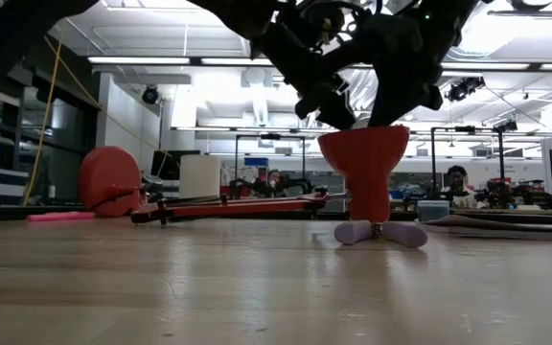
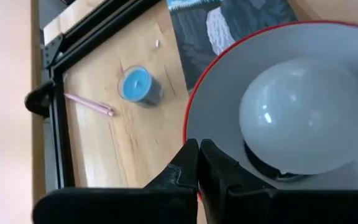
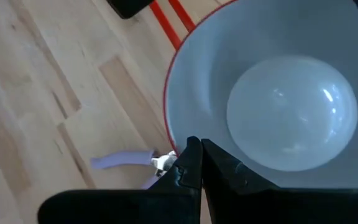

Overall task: Screw lightbulb
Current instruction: Remove the lightbulb from the lamp socket

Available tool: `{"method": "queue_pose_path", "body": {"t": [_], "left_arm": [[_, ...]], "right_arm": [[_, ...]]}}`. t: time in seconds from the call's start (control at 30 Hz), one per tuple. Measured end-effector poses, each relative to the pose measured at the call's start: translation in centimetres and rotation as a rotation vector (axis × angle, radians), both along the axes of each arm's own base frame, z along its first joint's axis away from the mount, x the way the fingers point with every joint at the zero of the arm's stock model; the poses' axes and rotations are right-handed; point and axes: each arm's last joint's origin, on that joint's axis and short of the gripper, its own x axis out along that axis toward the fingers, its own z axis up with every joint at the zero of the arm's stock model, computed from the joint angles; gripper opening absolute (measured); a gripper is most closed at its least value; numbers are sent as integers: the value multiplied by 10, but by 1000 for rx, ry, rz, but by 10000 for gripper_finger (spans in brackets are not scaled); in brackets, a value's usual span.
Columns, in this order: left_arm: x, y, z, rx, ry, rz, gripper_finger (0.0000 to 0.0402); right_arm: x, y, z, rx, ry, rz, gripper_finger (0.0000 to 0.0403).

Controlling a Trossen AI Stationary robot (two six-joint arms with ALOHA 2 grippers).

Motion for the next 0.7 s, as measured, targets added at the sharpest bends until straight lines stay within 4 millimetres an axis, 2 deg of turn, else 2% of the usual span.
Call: {"method": "queue_pose_path", "body": {"t": [0.7], "left_arm": [[-4, -6, -3, -158, 43, 51, 0]], "right_arm": [[-7, -15, 0, -36, 72, 6, 0]]}}
